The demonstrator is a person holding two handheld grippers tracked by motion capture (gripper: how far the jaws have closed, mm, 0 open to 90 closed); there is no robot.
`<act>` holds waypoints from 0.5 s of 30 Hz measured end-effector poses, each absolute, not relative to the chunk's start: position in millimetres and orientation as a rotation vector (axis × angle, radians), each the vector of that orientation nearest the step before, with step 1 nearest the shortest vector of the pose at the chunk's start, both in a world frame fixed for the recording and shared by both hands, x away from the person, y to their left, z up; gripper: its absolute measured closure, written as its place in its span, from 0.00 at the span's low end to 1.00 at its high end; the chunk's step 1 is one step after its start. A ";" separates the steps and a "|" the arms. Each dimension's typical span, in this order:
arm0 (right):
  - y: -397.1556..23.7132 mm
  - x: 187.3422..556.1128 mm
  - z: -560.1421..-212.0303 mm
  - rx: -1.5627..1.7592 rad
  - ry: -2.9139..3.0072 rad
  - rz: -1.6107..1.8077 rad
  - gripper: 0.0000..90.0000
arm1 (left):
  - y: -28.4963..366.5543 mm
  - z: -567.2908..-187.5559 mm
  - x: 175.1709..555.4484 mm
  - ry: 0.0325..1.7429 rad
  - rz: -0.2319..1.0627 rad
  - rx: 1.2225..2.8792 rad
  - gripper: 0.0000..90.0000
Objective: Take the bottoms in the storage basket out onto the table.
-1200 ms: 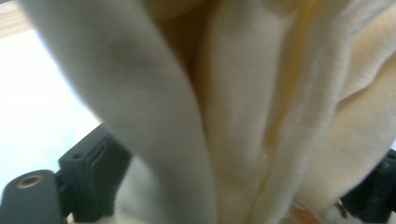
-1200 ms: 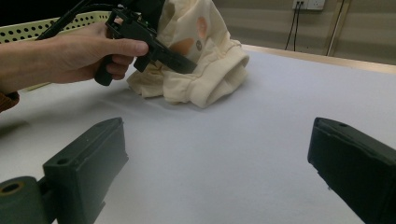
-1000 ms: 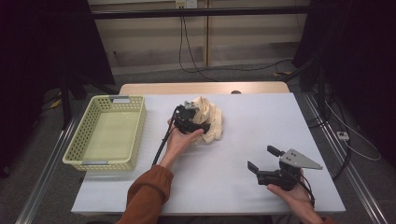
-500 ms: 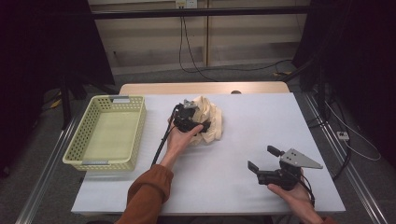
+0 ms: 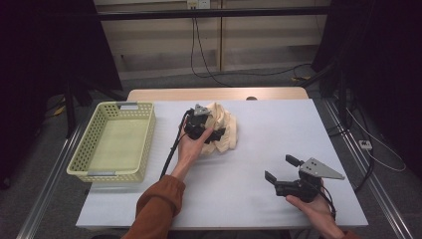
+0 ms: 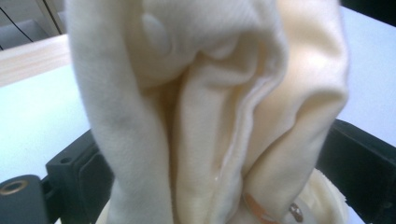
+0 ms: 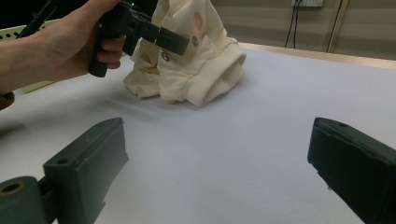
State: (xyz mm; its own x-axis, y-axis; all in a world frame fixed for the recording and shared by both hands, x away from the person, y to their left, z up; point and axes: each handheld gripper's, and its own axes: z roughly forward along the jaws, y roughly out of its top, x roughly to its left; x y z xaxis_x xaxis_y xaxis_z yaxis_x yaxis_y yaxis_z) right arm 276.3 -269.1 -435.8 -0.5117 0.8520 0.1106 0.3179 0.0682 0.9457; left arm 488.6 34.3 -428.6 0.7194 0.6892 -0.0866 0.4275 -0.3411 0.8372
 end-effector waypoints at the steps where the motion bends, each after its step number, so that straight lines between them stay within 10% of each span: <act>1: -269.0 276.7 -435.8 1.159 1.869 1.452 0.05 | 34.2 -427.5 487.9 0.852 0.359 1.986 0.06; 15: -267.9 275.8 -435.4 1.156 1.871 1.443 0.05 | 40.2 -412.2 477.9 0.823 0.402 1.957 0.07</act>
